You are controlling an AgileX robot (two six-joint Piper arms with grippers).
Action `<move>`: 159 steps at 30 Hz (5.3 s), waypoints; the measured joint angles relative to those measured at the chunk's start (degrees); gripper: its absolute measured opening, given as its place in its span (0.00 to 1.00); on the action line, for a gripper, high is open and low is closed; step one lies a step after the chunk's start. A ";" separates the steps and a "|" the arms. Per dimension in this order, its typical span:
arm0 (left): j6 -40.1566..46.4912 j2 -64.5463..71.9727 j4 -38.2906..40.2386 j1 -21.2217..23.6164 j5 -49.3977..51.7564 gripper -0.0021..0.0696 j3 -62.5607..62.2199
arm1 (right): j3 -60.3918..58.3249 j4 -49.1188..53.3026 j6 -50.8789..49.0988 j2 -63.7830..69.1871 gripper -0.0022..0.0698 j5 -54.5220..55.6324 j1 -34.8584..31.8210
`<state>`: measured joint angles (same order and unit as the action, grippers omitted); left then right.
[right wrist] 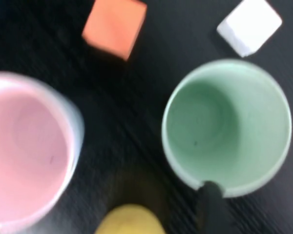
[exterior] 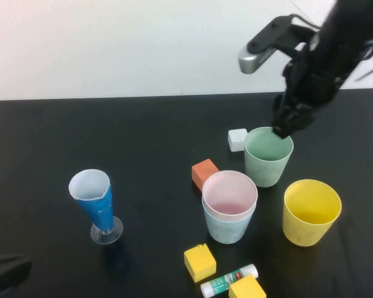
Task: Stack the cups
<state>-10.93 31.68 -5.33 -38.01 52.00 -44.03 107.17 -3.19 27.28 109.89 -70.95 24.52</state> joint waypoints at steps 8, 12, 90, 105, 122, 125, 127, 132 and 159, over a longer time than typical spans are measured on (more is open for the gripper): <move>-0.44 0.00 -1.10 0.00 1.59 0.03 0.00 | 6.78 3.51 -6.56 9.74 0.72 0.10 -0.12; -2.31 0.00 -2.18 0.00 2.83 0.03 0.00 | 7.31 3.64 -7.76 13.40 0.72 0.22 -0.95; -8.92 0.00 -4.70 0.00 6.63 0.03 0.00 | -19.59 -0.15 1.57 0.17 0.16 1.37 -1.49; -8.73 0.00 -4.70 0.00 6.51 0.03 0.00 | -9.69 -7.31 2.85 -18.10 0.09 -0.06 -1.49; -8.73 0.00 -4.88 0.00 3.87 0.03 0.00 | -9.42 -23.03 12.05 -8.19 0.09 -0.31 -1.49; -7.99 0.00 -4.94 0.00 3.87 0.03 0.00 | -9.42 -23.03 12.70 -6.65 0.09 -0.19 -1.49; -7.60 0.00 -5.50 0.00 3.87 0.03 0.00 | -9.42 -23.03 13.03 -5.92 0.09 -0.09 -1.49; -7.51 0.00 -6.72 0.00 3.87 0.03 0.00 | -9.42 -23.08 13.95 -4.47 0.09 0.04 -1.49; -7.06 -13.04 -8.09 0.00 0.74 0.03 10.76 | -4.95 -25.25 15.83 -16.97 0.05 0.21 -1.49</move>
<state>-17.98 18.64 -13.42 -38.01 52.73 -33.28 102.22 -28.43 43.11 92.92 -70.74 23.03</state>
